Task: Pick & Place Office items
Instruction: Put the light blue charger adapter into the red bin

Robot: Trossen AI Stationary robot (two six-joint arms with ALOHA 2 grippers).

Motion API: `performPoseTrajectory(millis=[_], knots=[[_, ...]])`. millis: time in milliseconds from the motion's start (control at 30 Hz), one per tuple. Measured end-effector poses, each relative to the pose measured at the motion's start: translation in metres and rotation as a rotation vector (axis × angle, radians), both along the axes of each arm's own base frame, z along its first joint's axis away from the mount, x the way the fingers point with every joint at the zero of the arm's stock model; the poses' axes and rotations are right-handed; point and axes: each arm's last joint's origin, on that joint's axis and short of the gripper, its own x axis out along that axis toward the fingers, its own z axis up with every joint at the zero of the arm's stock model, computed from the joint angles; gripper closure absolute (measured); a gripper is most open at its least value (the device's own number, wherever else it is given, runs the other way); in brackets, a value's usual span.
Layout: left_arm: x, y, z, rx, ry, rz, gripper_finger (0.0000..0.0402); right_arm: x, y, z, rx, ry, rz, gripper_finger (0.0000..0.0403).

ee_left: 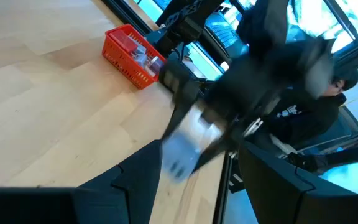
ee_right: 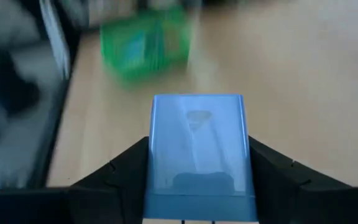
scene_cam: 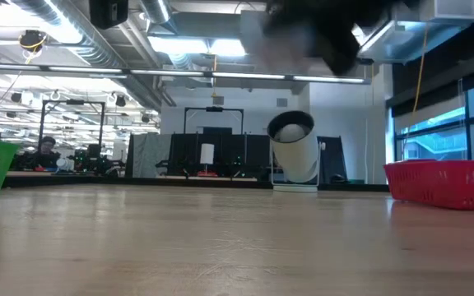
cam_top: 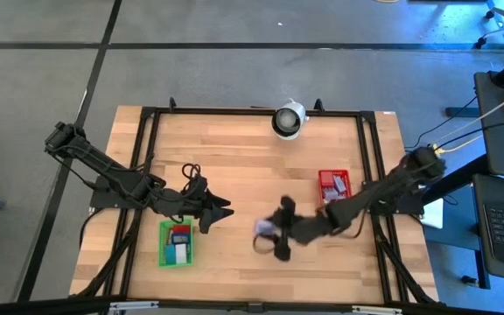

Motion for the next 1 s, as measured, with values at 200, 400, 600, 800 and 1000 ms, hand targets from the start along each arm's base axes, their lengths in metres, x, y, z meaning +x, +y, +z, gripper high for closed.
performPoseTrajectory(millis=[200,400,600,800,1000], knots=[[0.000,0.000,0.000,0.000,0.000,0.000,0.0194,-0.002,-0.029,0.073,-0.100,-0.349,-0.036,0.0191],[0.000,0.000,0.000,0.000,0.000,0.000,0.0194,-0.015,-0.043,0.127,-0.187,-0.654,-0.029,0.0191],[0.000,0.000,0.000,0.000,0.000,-0.001,0.0194,-0.027,-0.049,0.153,-0.242,-0.807,-0.034,0.0191],[0.000,0.000,0.000,0.000,0.000,-0.001,0.0194,-0.031,-0.057,0.153,-0.296,-0.725,-0.173,0.0191],[0.000,0.000,0.000,0.000,0.000,-0.001,0.0194,-0.041,-0.069,0.142,-0.175,-0.541,-0.244,0.0191]])
